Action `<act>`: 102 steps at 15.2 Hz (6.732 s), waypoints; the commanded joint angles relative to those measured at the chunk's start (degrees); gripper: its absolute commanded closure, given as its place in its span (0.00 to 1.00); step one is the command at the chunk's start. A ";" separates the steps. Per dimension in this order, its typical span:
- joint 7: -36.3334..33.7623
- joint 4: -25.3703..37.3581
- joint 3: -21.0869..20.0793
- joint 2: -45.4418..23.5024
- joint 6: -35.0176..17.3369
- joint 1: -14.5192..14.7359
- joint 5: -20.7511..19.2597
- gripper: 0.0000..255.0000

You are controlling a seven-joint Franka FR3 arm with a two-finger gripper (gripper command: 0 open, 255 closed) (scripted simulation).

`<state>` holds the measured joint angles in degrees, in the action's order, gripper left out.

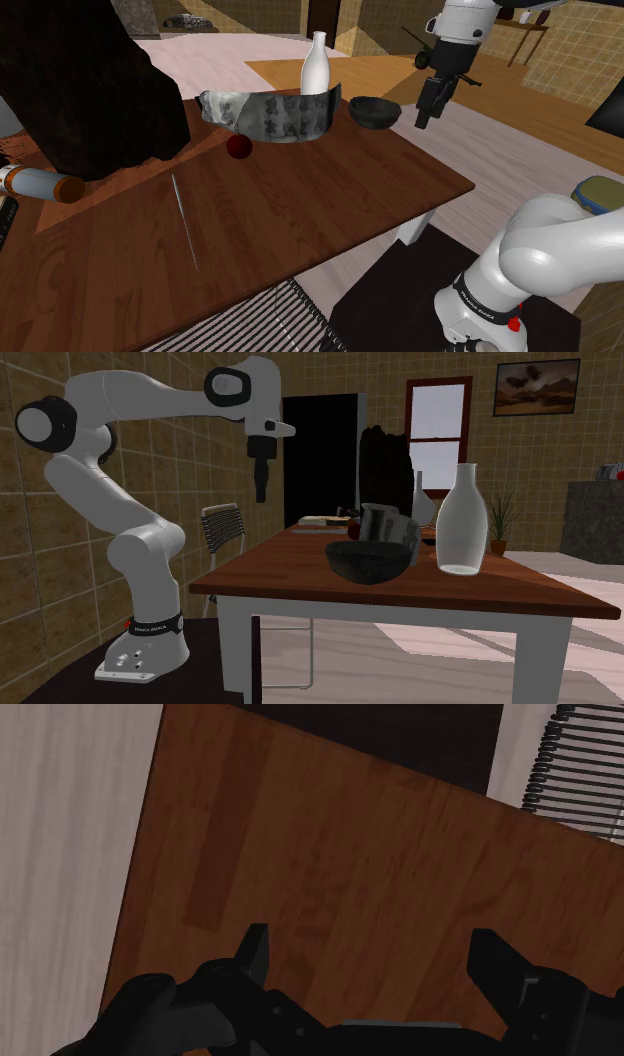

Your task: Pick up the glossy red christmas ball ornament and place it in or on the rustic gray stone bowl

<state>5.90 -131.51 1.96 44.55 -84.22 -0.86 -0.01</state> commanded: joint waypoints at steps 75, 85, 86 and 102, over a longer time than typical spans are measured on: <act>-30.53 39.84 -16.03 -55.05 -31.30 8.20 9.28 1.00; -32.02 48.56 -16.04 -55.84 -23.47 8.37 8.56 1.00; -32.18 49.56 -16.04 -56.01 -22.65 8.40 8.47 1.00; -14.30 34.94 -8.66 -42.56 -20.18 -1.68 15.17 1.00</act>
<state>-10.01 -95.57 -7.59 1.20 -104.88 -1.65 14.90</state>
